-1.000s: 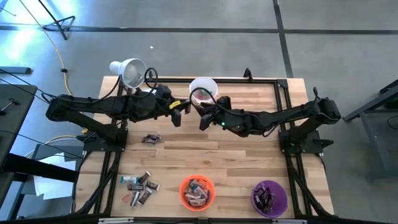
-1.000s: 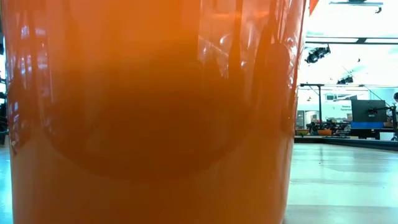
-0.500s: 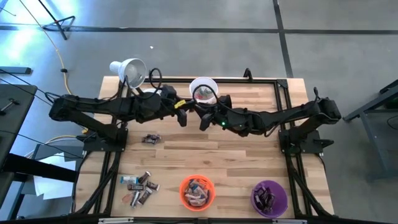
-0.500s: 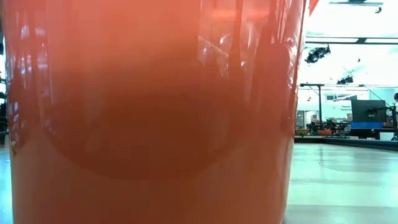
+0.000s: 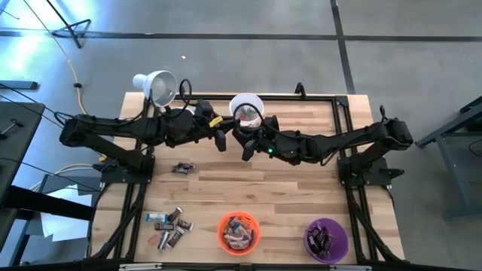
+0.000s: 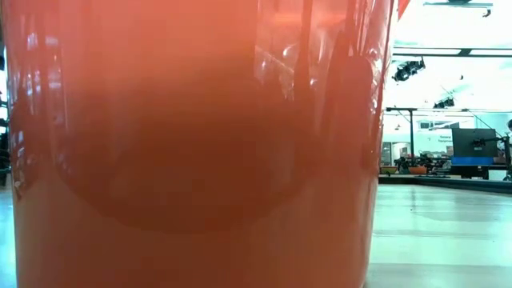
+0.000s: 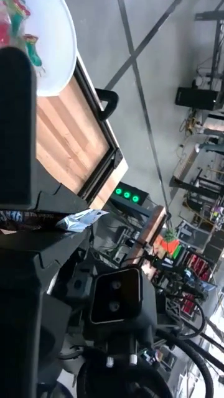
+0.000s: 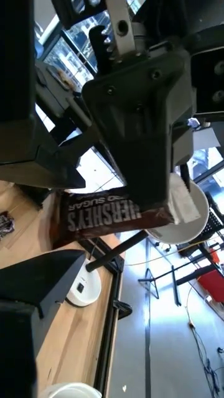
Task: Organize candy in baskets
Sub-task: Put the dark brown chocolate bar into the dark purple bucket
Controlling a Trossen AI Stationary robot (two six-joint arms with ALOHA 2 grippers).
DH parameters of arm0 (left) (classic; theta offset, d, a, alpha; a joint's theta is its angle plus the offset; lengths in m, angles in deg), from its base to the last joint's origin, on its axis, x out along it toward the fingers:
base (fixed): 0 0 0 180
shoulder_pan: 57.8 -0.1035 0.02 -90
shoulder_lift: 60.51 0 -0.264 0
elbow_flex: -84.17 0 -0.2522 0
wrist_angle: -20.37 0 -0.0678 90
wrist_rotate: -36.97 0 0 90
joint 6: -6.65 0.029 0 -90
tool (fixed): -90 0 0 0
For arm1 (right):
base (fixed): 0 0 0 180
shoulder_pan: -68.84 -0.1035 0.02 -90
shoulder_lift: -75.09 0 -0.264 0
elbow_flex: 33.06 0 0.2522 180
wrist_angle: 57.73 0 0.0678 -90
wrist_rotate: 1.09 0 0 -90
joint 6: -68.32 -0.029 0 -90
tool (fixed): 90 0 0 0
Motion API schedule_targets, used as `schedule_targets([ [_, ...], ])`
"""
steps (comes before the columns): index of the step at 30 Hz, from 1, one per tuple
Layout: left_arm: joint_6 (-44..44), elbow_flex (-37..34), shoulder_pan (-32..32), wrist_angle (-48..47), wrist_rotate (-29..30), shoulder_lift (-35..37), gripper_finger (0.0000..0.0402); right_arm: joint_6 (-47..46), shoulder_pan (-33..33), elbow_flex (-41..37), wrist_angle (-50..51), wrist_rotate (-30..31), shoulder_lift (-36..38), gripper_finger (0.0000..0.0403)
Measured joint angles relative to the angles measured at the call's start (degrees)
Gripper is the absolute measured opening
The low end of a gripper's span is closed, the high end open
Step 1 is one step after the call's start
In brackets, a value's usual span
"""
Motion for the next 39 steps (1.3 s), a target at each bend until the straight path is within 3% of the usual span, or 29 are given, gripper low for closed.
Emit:
schedule_targets([
  [8, -0.02, 0.0, 0.0, -0.23, -0.15, 0.0, 0.0006, 1.34, 0.64, 0.0, -1.23, -0.56, 0.0, 0.0152],
  [17, -0.04, 0.0, 0.0, -0.44, -0.13, 0.0, 0.0006, 1.92, 0.66, 0.02, -1.41, -1.13, 0.0, 0.0015],
  [25, 2.31, 0.0, 0.02, -0.45, -0.13, 0.0, 0.0015, 1.66, 0.66, 0.02, -1.32, -1.67, 0.0, 0.0011],
  [39, 11.0, 0.0, -0.43, -0.4, -1.25, 0.0, 0.0123, 1.48, 0.63, 0.02, -1.04, -3.29, -0.02, 0.0004],
])
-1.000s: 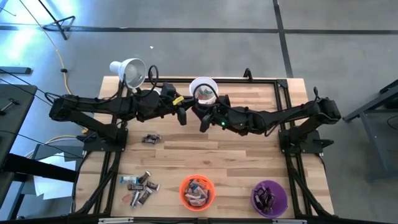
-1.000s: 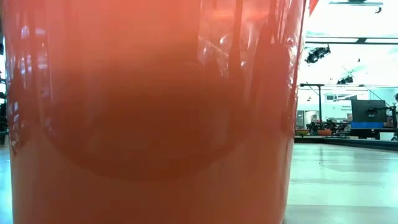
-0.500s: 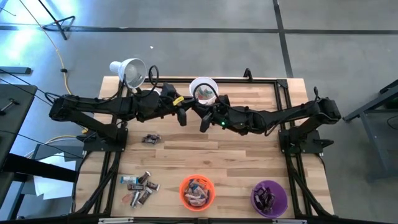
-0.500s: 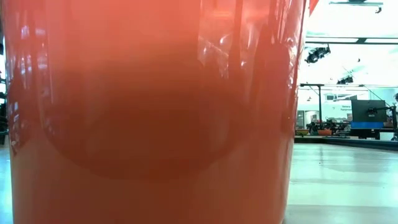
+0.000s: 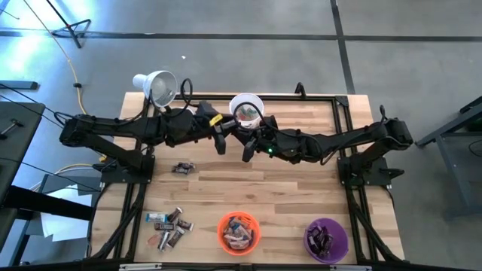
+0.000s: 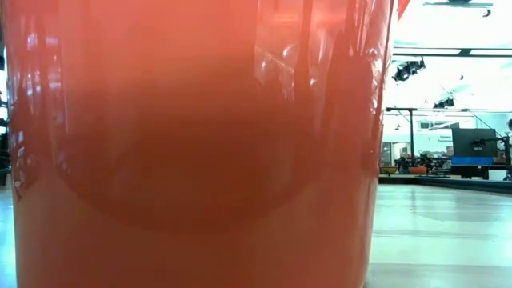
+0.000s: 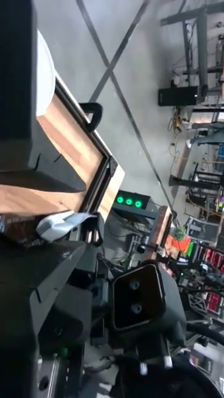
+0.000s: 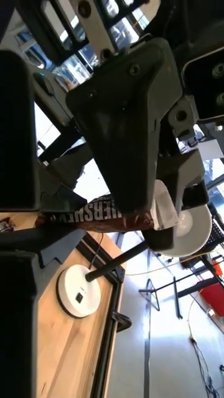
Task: Organize candy in baskets
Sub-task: Put the dark brown chocolate bar into the dark purple bucket
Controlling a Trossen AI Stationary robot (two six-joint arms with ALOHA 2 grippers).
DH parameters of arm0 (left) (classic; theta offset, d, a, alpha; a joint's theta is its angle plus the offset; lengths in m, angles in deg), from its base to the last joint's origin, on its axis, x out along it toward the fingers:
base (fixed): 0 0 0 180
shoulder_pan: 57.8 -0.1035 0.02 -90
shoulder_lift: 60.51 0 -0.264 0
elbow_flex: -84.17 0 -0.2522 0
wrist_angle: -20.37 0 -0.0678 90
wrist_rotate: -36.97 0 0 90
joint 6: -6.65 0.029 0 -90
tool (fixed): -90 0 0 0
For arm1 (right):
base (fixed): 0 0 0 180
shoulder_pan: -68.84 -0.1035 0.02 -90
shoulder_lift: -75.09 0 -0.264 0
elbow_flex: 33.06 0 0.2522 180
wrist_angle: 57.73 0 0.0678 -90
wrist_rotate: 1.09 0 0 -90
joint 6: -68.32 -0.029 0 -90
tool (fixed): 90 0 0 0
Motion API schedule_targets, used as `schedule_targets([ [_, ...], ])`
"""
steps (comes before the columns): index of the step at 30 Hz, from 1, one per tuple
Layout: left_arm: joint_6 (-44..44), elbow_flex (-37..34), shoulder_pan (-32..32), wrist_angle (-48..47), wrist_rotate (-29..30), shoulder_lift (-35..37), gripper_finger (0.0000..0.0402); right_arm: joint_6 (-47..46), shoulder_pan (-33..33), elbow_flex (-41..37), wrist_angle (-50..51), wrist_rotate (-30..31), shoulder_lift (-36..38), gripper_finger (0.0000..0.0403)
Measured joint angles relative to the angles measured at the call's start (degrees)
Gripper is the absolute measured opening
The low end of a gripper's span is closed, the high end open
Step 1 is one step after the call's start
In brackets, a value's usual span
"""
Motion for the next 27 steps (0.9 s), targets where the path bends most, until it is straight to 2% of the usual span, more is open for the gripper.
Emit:
schedule_targets([
  [8, 0.63, -0.02, -0.18, 0.11, -0.04, 2.11, 0.0135, -0.48, -1.18, 0.0, 5.42, 0.94, 3.27, 0.0002],
  [11, 0.67, 0.04, -0.35, -0.58, 0.19, 3.77, 0.0135, -2.42, -1.87, 0.0, 11.33, 1.73, 6.27, 0.0002],
  [15, 0.6, 0.03, -0.34, -5.47, 0.92, 5.94, 0.0136, -8.37, -3.7, 0.02, 24.41, 1.77, 11.23, 0.0001],
  [19, -1.87, 0.02, -0.33, -11.62, 2.23, 7.58, 0.0136, -20.26, -7.09, 0.02, 40.82, 0.42, 15.75, 0.0001],
  [23, -4.73, 0.0, -0.33, -16.49, 3.51, 8.02, 0.0136, -38.49, -13.79, 0.02, 55.7, -5.63, 17.78, 0.0001],
  [27, -5.93, 0.0, -0.33, -19.11, 3.55, 7.84, 0.0136, -55.53, -21.77, 0.02, 65.75, -10.91, 17.45, 0.0001],
])
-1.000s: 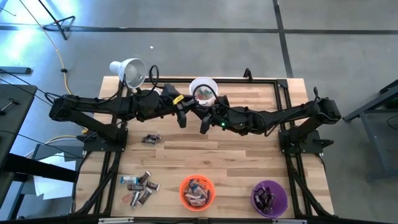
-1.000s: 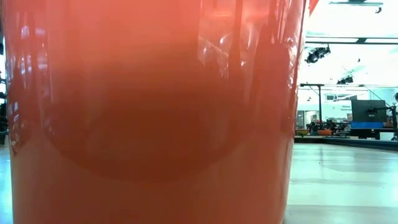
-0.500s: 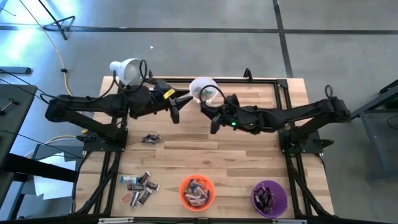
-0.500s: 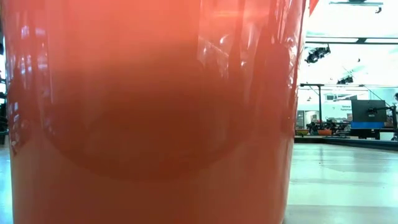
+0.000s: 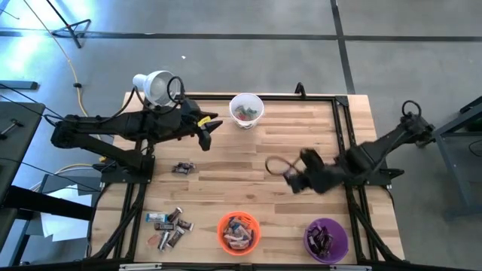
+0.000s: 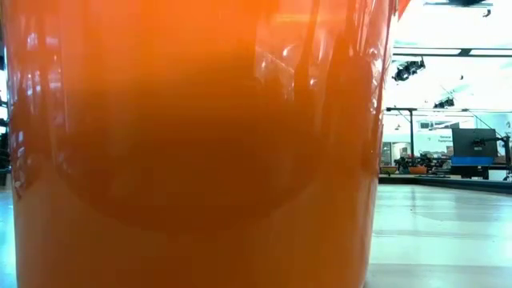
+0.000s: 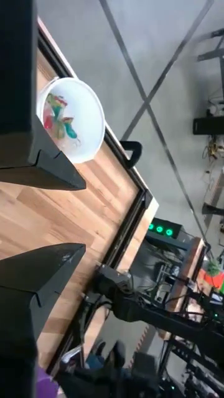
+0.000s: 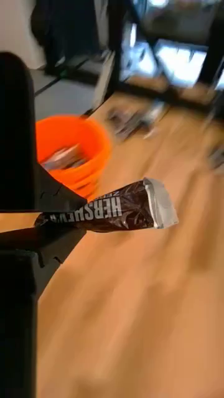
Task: Organize candy in baskets
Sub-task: Put the dark brown chocolate bar into the dark purple bucket
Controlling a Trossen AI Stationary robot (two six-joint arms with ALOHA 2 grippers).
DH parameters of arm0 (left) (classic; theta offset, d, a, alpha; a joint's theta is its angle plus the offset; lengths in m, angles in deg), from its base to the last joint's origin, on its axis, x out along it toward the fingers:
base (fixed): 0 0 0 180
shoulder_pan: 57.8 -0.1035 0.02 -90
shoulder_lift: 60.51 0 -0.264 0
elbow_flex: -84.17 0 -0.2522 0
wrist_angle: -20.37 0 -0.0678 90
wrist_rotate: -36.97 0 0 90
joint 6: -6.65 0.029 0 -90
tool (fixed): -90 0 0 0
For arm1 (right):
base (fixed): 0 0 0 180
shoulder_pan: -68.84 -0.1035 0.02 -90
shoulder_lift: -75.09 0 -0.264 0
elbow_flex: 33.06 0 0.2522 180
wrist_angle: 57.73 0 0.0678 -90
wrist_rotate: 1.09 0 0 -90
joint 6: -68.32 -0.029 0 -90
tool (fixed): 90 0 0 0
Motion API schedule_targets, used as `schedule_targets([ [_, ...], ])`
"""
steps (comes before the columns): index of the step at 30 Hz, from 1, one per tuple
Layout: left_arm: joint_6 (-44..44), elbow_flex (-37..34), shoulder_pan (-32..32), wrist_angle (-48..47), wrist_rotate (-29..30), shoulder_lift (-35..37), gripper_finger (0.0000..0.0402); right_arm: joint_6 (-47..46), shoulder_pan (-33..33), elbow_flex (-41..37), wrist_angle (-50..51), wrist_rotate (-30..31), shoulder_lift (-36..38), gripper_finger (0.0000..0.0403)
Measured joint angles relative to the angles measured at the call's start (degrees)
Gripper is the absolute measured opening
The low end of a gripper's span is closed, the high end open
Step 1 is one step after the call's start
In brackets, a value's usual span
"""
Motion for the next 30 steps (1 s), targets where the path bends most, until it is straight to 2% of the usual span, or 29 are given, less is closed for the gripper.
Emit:
schedule_targets([
  [6, 0.46, 0.0, 0.0, -0.59, 0.0, -0.17, 0.0136, -21.31, -10.43, 0.0, 7.92, -7.42, -2.49, 0.0002],
  [8, 0.48, 0.0, 0.0, -0.59, 0.0, -0.17, 0.0136, -26.0, -13.07, 0.0, 7.8, -11.98, -3.77, 0.0005],
  [13, 0.48, 0.0, 0.0, -0.59, 0.0, -0.17, 0.0136, -33.27, -18.66, 0.0, 6.86, -27.87, -7.53, 0.0009],
  [15, 0.46, 0.0, 0.0, -0.46, 0.0, -0.17, 0.0136, -35.06, -20.59, -0.01, 7.06, -31.5, -8.88, 0.0009],
  [17, 0.46, 0.0, -0.01, -0.09, 0.01, -0.17, 0.0136, -35.99, -21.98, -0.02, 6.65, -32.26, -10.05, 0.001],
  [22, -2.65, 0.0, -0.76, 0.79, 1.49, -0.17, 0.0136, -33.81, -23.5, -0.02, 1.48, -29.11, -10.82, 0.0029],
  [30, -6.03, 0.0, -1.57, 0.68, 1.58, -0.17, 0.0136, -28.19, -24.06, -0.02, 0.77, -32.54, -10.82, 0.0135],
])
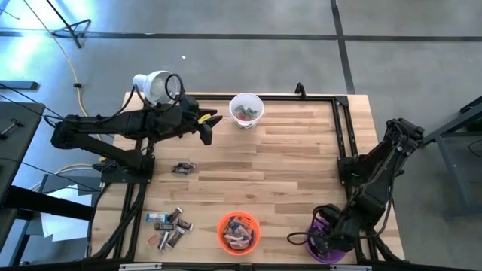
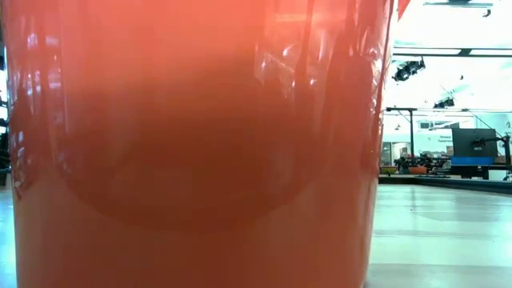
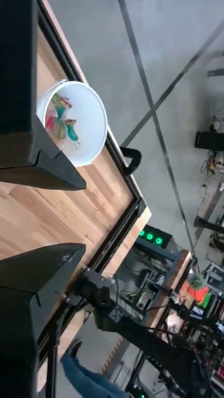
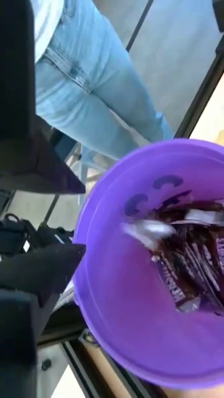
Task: Organize candy in baskets
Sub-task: Put the dark brown chocolate bar into the dark purple bucket
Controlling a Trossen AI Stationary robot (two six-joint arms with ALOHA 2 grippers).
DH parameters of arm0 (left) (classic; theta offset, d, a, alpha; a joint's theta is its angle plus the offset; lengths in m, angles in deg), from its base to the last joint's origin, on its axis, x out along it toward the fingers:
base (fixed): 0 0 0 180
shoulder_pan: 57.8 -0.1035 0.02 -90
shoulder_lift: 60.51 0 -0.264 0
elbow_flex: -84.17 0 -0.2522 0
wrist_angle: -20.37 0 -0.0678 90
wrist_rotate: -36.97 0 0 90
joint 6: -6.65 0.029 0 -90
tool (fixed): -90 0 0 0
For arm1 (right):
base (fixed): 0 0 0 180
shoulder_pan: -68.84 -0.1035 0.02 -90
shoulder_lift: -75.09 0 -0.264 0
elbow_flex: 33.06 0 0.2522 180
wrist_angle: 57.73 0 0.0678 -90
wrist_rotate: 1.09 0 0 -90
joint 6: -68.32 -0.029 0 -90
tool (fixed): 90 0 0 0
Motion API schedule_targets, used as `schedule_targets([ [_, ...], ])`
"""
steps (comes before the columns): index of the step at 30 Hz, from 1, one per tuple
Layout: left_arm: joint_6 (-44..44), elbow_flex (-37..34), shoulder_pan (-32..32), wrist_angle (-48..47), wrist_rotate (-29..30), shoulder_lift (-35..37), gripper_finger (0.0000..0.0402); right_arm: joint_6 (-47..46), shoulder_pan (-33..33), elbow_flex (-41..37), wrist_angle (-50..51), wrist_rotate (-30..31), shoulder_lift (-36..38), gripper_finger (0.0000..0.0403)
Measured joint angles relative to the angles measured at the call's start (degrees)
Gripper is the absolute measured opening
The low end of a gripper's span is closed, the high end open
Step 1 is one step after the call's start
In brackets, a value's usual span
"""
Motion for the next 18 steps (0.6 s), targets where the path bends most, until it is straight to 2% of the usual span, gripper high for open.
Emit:
schedule_targets([
  [4, -0.67, 0.0, 0.0, -1.28, -4.23, 0.0, 0.0136, 3.26, 0.0, 0.0, 0.05, -0.07, 0.0, 0.0162],
  [7, -2.81, 0.0, 0.02, -5.71, -13.75, 0.0, 0.0136, 7.05, 0.03, 0.0, 0.85, -0.04, 0.0, 0.0166],
  [10, -7.47, 0.0, 0.54, -14.77, -21.16, -0.3, 0.0136, 10.28, 0.44, 0.0, 3.14, 0.14, 0.0, 0.0166],
  [14, -13.76, -0.01, 2.18, -34.33, -20.28, -1.24, 0.0136, 14.82, 1.57, 0.0, 7.2, 0.74, 0.0, 0.0167],
  [18, -25.88, -0.07, 3.95, -51.88, -16.77, -2.56, 0.0136, 19.24, 2.95, 0.0, 10.13, 0.82, 0.0, 0.0167],
])
